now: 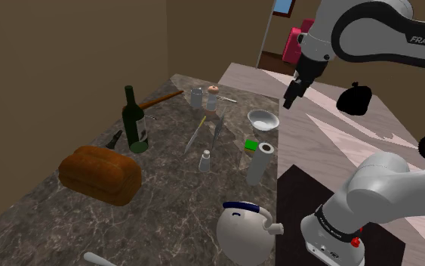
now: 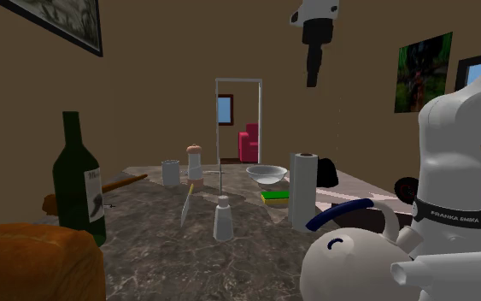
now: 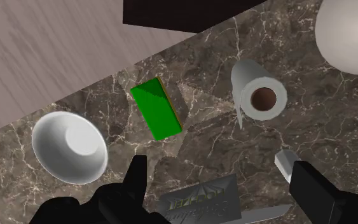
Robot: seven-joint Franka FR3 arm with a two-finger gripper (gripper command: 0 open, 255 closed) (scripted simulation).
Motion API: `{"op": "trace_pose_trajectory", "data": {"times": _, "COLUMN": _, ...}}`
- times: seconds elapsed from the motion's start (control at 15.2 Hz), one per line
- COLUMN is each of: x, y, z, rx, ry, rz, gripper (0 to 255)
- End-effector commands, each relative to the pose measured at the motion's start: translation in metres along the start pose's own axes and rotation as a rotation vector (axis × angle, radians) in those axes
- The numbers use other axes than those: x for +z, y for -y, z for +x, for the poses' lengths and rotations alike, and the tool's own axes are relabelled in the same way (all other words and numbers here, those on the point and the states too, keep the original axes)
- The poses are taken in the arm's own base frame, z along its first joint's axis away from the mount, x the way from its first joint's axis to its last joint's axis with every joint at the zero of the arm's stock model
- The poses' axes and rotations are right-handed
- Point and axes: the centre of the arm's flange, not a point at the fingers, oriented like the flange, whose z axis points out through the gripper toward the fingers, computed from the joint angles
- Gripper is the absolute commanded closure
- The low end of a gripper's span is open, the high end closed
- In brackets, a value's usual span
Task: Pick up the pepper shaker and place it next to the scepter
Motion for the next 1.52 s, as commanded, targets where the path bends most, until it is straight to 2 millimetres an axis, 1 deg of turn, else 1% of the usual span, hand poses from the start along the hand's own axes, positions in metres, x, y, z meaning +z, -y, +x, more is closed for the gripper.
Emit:
{"op": "trace_pose_trajectory", "data": {"times": 0.0, "x": 0.000, "y": 0.000, "z": 0.000, "rx": 0.000, "ry": 0.000, "rz": 0.000, "gripper": 0}}
{"op": "trace_pose_trajectory", "data": {"times": 0.73, "x": 0.100, "y": 0.076, "z": 0.063, "rx": -0.018, "ry": -0.035, "rz": 0.027, "gripper": 0}}
{"op": "trace_pose_trajectory", "data": {"times": 1.45, "x": 0.196, "y": 0.155, "z": 0.128, "rx": -0.036, "ry": -0.070, "rz": 0.053, "gripper": 0}}
